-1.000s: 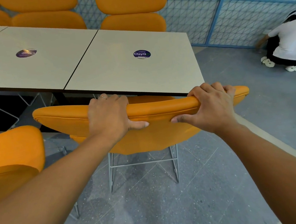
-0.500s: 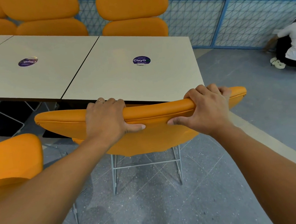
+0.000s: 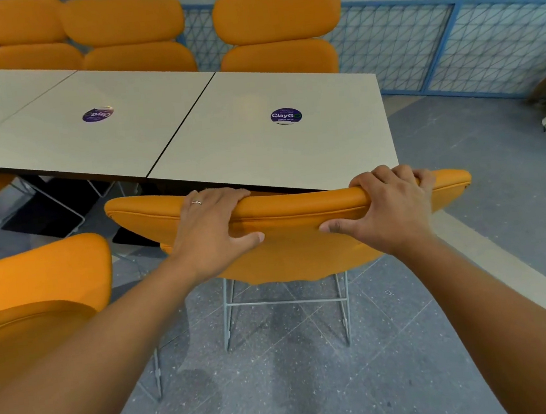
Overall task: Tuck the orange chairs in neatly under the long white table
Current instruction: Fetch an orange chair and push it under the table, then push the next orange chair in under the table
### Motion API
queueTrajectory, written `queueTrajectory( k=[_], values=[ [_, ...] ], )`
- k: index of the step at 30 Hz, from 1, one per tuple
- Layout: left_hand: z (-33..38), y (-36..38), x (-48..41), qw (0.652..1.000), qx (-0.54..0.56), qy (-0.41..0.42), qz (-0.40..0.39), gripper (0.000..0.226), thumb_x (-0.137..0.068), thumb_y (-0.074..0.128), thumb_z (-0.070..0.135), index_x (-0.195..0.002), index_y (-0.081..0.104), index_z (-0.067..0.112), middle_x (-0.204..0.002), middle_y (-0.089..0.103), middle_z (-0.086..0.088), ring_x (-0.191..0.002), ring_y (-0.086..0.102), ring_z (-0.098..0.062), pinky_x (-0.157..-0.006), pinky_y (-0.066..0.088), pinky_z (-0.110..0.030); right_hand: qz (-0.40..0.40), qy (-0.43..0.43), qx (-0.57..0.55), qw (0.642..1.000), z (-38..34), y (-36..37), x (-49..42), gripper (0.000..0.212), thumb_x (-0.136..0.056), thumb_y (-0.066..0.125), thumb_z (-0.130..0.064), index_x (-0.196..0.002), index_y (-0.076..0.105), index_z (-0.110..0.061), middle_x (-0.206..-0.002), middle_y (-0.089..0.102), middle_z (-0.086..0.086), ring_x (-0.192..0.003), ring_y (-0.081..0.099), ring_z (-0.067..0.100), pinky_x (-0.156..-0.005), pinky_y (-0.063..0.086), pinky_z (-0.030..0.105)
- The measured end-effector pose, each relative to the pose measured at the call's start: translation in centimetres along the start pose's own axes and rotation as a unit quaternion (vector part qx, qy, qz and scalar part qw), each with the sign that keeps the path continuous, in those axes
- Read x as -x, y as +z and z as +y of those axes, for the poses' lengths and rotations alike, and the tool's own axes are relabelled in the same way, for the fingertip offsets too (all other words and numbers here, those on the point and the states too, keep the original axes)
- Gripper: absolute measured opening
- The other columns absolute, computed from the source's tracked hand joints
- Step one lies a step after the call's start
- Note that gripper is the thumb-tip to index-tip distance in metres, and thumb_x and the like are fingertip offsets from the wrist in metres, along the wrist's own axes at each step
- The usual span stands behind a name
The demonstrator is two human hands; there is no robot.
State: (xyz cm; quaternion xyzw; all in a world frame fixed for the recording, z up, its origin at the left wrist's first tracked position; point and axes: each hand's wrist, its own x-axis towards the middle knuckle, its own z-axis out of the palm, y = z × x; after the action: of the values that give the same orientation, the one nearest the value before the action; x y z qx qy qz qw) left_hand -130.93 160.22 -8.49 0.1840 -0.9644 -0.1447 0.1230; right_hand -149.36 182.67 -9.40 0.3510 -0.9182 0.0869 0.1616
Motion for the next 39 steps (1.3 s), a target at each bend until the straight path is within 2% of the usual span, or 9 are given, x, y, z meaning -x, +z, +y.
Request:
queueTrajectory(
  k=[6,10,12,14,18,22,28,36,39],
  values=[
    [0.0,-2.4,2.9,0.995,0.090,-0.028,0.012,0.064,-0.075,0.057,0.057,-0.132,0.053,0.030,-0.141,0.049,0.009,-0.134,0.036,-0.016,-0.111,0.030,-0.036,0.004,-0.019,-0.091,0.996,-2.6,-0.7,1.2,0.077,-0.075,0.042,-0.086,-0.122,0.065,-0.030,-0.124,0.065,-0.003,-0.123,0.052,0.026,-0.112,0.023,0.055],
    [-1.4,-3.7,5.7,0.991,0.110,-0.069,0.022,0.052,-0.079,0.059,0.054,-0.126,0.057,0.032,-0.132,0.055,0.009,-0.125,0.044,-0.017,-0.104,0.039,-0.041,0.066,-0.077,-0.187,0.977,-7.3,-1.2,2.5,0.041,-0.082,0.058,-0.056,-0.107,0.072,-0.026,-0.109,0.070,-0.004,-0.105,0.060,0.024,-0.090,0.036,0.041],
    [-2.4,-4.2,7.4,0.989,0.115,-0.087,0.021,0.046,-0.084,0.064,0.049,-0.125,0.059,0.029,-0.130,0.058,0.007,-0.123,0.048,-0.017,-0.102,0.042,-0.041,0.055,-0.094,-0.236,0.966,-10.2,-1.5,3.2,0.033,-0.083,0.062,-0.045,-0.104,0.074,-0.023,-0.104,0.071,-0.002,-0.101,0.062,0.024,-0.084,0.044,0.040],
    [-3.8,-4.9,9.6,0.987,0.125,-0.100,0.017,0.046,-0.084,0.066,0.046,-0.125,0.060,0.024,-0.128,0.060,0.003,-0.120,0.051,-0.017,-0.102,0.043,-0.041,-0.017,-0.106,-0.275,0.955,-13.2,-1.8,4.2,0.034,-0.084,0.060,-0.044,-0.109,0.073,-0.025,-0.107,0.071,-0.004,-0.099,0.064,0.021,-0.079,0.052,0.038],
    [-7.4,-6.6,15.2,0.986,0.112,-0.125,0.017,0.045,-0.086,0.069,0.040,-0.126,0.059,0.021,-0.126,0.060,0.001,-0.118,0.053,-0.015,-0.103,0.043,-0.037,-0.171,-0.158,-0.274,0.933,-18.9,-1.6,6.7,0.034,-0.090,0.063,-0.045,-0.121,0.068,-0.031,-0.118,0.068,-0.010,-0.101,0.062,0.015,-0.081,0.050,0.032],
    [-11.5,-9.2,21.2,0.982,0.102,-0.158,0.018,0.042,-0.088,0.067,0.039,-0.126,0.059,0.021,-0.127,0.059,0.003,-0.119,0.052,-0.015,-0.101,0.041,-0.030,-0.261,-0.166,-0.277,0.910,-24.7,-0.7,9.9,0.037,-0.089,0.065,-0.049,-0.121,0.067,-0.032,-0.117,0.069,-0.012,-0.097,0.062,0.015,-0.084,0.052,0.035],
    [-18.4,-13.5,30.6,0.974,0.099,-0.201,0.039,0.039,-0.086,0.071,0.037,-0.120,0.064,0.019,-0.123,0.064,0.004,-0.111,0.055,-0.010,-0.093,0.041,-0.024,-0.304,-0.185,-0.286,0.890,-34.3,-1.2,15.0,0.038,-0.094,0.067,-0.041,-0.127,0.065,-0.024,-0.118,0.067,-0.006,-0.106,0.062,0.016,-0.092,0.051,0.037],
    [-25.6,-18.8,39.7,0.970,0.054,-0.230,0.066,0.032,-0.085,0.070,0.037,-0.112,0.068,0.020,-0.114,0.067,0.003,-0.099,0.053,-0.005,-0.085,0.037,-0.022,-0.310,-0.205,-0.308,0.876,-44.9,-2.7,19.6,0.033,-0.093,0.067,-0.042,-0.122,0.067,-0.026,-0.117,0.068,-0.008,-0.086,0.054,0.001,-0.089,0.052,0.035],
    [-28.1,-20.8,41.9,0.965,0.048,-0.245,0.078,0.028,-0.086,0.069,0.035,-0.109,0.070,0.019,-0.111,0.068,0.002,-0.098,0.056,-0.008,-0.085,0.040,-0.024,-0.299,-0.219,-0.306,0.877,-48.2,-2.8,20.1,0.031,-0.093,0.067,-0.043,-0.120,0.068,-0.027,-0.119,0.068,-0.009,-0.090,0.053,0.003,-0.089,0.051,0.036]
  ],
)
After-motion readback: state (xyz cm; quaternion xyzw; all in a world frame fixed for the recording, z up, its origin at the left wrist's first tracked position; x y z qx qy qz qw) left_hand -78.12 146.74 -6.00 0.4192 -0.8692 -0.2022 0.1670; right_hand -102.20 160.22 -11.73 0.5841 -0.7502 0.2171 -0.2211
